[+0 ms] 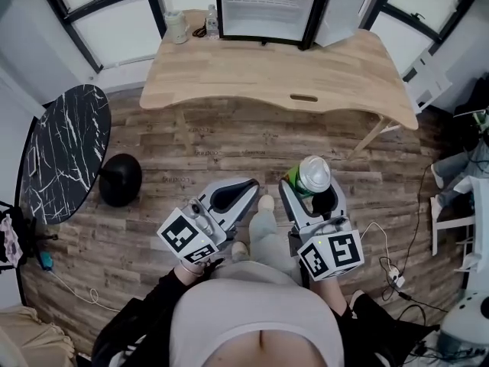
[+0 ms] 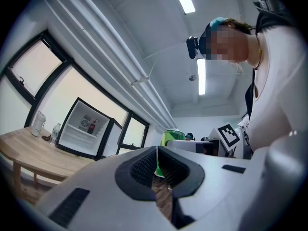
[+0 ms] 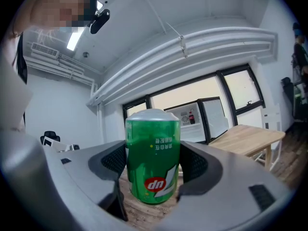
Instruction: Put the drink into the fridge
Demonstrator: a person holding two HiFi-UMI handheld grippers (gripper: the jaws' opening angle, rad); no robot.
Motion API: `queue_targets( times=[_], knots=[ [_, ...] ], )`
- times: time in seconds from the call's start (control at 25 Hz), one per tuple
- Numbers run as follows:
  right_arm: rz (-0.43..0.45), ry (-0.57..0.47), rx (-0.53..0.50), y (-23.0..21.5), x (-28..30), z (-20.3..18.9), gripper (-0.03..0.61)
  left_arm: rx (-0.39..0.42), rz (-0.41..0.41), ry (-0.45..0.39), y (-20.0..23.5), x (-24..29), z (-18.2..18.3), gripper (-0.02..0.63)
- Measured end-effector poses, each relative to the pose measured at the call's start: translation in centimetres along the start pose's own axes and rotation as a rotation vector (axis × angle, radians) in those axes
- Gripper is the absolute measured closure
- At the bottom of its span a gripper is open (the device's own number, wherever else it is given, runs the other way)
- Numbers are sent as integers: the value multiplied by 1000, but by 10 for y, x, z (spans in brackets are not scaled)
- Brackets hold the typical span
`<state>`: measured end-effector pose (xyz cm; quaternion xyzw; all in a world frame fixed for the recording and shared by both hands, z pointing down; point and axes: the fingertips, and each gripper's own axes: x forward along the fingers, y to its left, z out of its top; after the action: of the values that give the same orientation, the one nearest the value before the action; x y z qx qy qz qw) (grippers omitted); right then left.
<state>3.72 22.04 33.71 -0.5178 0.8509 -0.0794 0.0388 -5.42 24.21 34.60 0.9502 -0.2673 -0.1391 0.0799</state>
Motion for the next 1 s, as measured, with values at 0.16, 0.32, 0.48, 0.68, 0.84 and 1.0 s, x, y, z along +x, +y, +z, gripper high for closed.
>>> queue_targets(
  times=[0.16,0.32,0.48,0.68,0.84,1.0],
  knots=[
    [8,9,-23,1,17,0,235,11,2,4,14,2,5,601],
    [17,-12,-18,-7,33,9,234,14,11,-6,30,12,9,601],
    [29,-25,-28,-19,56,11,233,18,17,-2,52,26,7,601],
    [50,-28,-33,-42,92,15,233,25,30,-5,85,54,9,601],
    [74,-26,-33,-65,126,25,233,37,41,-18,114,83,16,601],
    [94,-29,-29,-90,154,36,233,49,50,-30,139,115,22,601]
  ],
)
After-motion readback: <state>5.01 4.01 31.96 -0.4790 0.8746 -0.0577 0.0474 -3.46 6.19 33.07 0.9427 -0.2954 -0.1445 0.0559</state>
